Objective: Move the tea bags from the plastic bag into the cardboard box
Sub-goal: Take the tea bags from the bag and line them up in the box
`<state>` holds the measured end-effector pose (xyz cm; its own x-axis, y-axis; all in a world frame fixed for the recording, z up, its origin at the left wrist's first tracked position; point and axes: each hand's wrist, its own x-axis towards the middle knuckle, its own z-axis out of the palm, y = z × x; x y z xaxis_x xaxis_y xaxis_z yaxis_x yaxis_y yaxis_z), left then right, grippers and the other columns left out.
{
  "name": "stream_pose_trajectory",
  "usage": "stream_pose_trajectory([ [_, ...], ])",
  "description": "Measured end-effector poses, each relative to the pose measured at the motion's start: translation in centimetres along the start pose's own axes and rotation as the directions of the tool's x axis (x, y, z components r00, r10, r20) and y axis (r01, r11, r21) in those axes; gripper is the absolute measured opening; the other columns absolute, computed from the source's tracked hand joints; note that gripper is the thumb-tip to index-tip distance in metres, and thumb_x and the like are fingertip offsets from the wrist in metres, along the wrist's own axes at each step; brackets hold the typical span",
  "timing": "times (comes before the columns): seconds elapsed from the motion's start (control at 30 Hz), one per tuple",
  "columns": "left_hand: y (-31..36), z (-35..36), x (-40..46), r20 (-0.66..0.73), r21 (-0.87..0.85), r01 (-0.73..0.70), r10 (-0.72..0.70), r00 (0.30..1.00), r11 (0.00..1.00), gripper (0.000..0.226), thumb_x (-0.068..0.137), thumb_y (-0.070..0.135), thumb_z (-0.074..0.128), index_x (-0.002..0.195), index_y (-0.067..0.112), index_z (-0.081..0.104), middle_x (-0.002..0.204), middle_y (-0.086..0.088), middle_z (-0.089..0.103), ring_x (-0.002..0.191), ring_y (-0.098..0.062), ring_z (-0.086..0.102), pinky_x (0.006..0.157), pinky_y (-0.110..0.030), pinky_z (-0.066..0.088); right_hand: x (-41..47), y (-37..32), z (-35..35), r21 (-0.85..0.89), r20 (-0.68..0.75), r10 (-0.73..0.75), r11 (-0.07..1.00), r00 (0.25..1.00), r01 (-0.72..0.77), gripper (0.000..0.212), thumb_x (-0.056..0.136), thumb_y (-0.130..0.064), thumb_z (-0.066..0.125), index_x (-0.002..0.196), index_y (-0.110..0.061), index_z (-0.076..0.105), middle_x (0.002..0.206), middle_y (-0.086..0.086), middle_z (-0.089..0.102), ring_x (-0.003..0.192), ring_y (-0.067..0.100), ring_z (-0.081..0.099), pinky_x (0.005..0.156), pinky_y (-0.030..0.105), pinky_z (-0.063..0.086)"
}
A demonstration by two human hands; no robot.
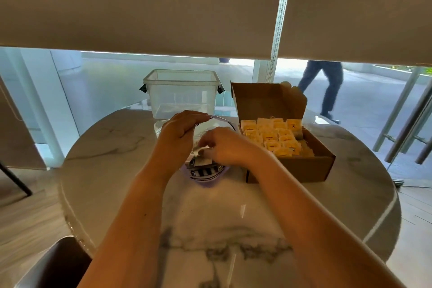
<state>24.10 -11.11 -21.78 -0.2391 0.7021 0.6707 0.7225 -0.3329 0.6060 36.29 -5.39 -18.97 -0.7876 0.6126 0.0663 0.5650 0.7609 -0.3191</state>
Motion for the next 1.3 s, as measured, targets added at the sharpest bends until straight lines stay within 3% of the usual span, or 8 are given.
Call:
stream_pose_trajectory([
  [0.13, 0.2, 0.0, 0.1, -0.009, 0.007, -0.033, 0.033, 0.999, 0.999, 0.043, 0.088, -0.013, 0.041, 0.107, 0.014, 0.068, 0.108, 0.008, 0.062, 0.104, -0.006, 0.056, 0.089, -0.003, 0.037, 2.2, 0.0, 3.5, -0.058, 0.023, -0.038, 0.998, 0.999, 0.039, 0.036, 0.088, -0.013, 0.054, 0.123, -0.017, 0.058, 0.129, 0.009, 0.055, 0.122, 0.026, 0.045, 0.101, 0.033, 0.038],
  [0.27, 0.3, -0.1, 0.0, 0.007, 0.046, -0.029, 0.029, 1.0, 0.999, 0.039, 0.09, -0.011, 0.041, 0.108, 0.011, 0.068, 0.11, 0.002, 0.065, 0.104, -0.007, 0.057, 0.089, -0.002, 0.038, 2.0, 0.1, 4.9, -0.076, -0.057, -0.107, 0.992, 0.993, 0.103, 0.023, 0.088, -0.008, 0.045, 0.103, -0.008, 0.063, 0.111, 0.014, 0.061, 0.11, 0.03, 0.05, 0.098, 0.038, 0.04],
  [0.53, 0.5, -0.1, -0.1, 0.019, 0.075, -0.024, 0.023, 1.0, 0.997, 0.035, 0.094, -0.005, 0.041, 0.111, 0.013, 0.066, 0.114, -0.001, 0.065, 0.106, -0.01, 0.057, 0.096, -0.013, 0.04, 1.8, 0.3, 5.4, -0.028, -0.2, -0.092, 0.996, 0.975, 0.088, 0.029, 0.098, -0.024, 0.043, 0.113, -0.022, 0.068, 0.13, -0.001, 0.056, 0.124, 0.02, 0.04, 0.103, 0.037, 0.03],
  [0.63, 0.4, -0.2, -0.1, 0.023, 0.057, -0.002, 0.001, 1.0, 0.998, 0.037, 0.093, -0.006, 0.042, 0.11, 0.015, 0.066, 0.11, 0.007, 0.062, 0.104, -0.005, 0.055, 0.09, -0.001, 0.036, 1.7, 0.0, 4.8, 0.071, -0.258, -0.058, 0.994, 0.964, 0.079, 0.028, 0.096, -0.017, 0.045, 0.113, -0.015, 0.068, 0.124, 0.005, 0.06, 0.118, 0.021, 0.047, 0.102, 0.029, 0.032],
  [0.83, 0.4, -0.2, 0.1, 0.019, 0.043, 0.067, -0.068, 0.997, 0.997, 0.036, 0.093, -0.004, 0.041, 0.11, 0.015, 0.066, 0.111, 0.007, 0.058, 0.108, -0.006, 0.048, 0.088, -0.001, 0.031, 0.4, 0.6, 2.5, 0.297, -0.347, 0.102, 0.955, 0.932, 0.007, 0.026, 0.095, -0.013, 0.047, 0.113, -0.012, 0.066, 0.114, 0.005, 0.065, 0.103, 0.016, 0.058, 0.081, 0.011, 0.036],
  [0.93, 0.4, 0.0, 0.1, 0.029, 0.028, 0.101, -0.102, 0.994, 0.994, 0.034, 0.091, -0.003, 0.044, 0.111, 0.014, 0.066, 0.114, 0.001, 0.057, 0.109, -0.009, 0.045, 0.081, 0.005, 0.027, 0.2, 1.1, 2.0, 0.442, -0.432, 0.186, 0.897, 0.882, 0.027, 0.018, 0.094, -0.014, 0.051, 0.101, -0.01, 0.067, 0.094, 0.004, 0.067, 0.088, 0.019, 0.064, 0.077, 0.022, 0.05],
  [1.1, 0.2, 0.1, 0.1, 0.009, 0.122, 0.146, -0.148, 0.989, 0.982, 0.025, 0.093, 0.028, 0.054, 0.116, 0.022, 0.061, 0.118, 0.006, 0.054, 0.114, -0.011, 0.041, 0.088, -0.019, 0.029, -0.3, 1.2, 1.1, 0.551, -0.397, 0.258, 0.834, 0.881, 0.004, 0.012, 0.091, -0.01, 0.054, 0.093, -0.012, 0.065, 0.088, 0.009, 0.068, 0.083, 0.025, 0.067, 0.081, 0.041, 0.056],
  [1.3, 0.7, 0.3, 0.1, 0.035, 0.05, 0.167, -0.169, 0.985, 0.985, 0.012, 0.087, 0.037, 0.06, 0.089, 0.026, 0.065, 0.11, 0.015, 0.052, 0.113, -0.011, 0.041, 0.091, -0.028, 0.032, -1.8, 1.7, -0.5, 0.802, -0.258, 0.3, 0.596, 0.918, 0.03, 0.013, 0.091, -0.006, 0.056, 0.082, -0.012, 0.061, 0.074, 0.01, 0.066, 0.058, 0.018, 0.066, 0.06, 0.026, 0.058],
])
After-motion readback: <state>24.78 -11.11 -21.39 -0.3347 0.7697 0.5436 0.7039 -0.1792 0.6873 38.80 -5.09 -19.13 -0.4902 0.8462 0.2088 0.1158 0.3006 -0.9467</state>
